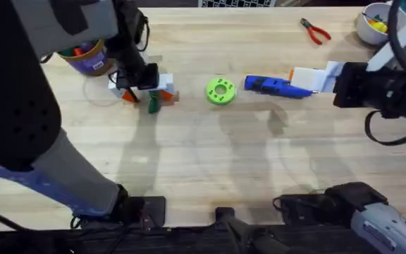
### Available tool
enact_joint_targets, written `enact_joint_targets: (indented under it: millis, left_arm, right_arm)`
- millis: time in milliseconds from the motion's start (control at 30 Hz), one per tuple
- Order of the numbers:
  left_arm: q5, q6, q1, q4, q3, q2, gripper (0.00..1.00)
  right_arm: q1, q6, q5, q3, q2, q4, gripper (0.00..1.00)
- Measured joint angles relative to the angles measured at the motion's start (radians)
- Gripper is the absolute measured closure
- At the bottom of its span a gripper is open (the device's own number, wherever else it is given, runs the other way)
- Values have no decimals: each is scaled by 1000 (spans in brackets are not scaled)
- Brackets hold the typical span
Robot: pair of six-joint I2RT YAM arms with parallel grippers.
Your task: Pick up the gripper from the table and insert it into the empty holder that is missing its gripper. Then pick up a screw, insert it into the mounting hole, and use the screwdriver to tighten it. Finally, clean up the table by picking up the vegetable and placing it into the bucket.
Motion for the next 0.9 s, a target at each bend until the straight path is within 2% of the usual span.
enact_joint_targets:
  millis: [167,267,333,433,467,700,900]
  left_arm:
    - [-43,0,-44,6,2,5,79]
    - [-43,3,-51,8,3,5,227]
    - [-45,6,-51,10,4,5,454]
    - [-48,7,-50,16,5,5,891]
    - [-50,10,-50,21,7,5,968]
    - [-52,11,-50,-8,31,7,981]
    - [-96,11,-26,-113,199,5,982]
  right_arm:
    - [0,0,0,0,0,0,7]
    - [0,0,0,0,0,0,8]
    - [0,0,0,0,0,0,8]
    - [0,0,0,0,0,0,7]
    - [0,0,0,0,0,0,7]
    - [0,0,0,0,0,0,7]
    - [0,0,0,0,0,0,7]
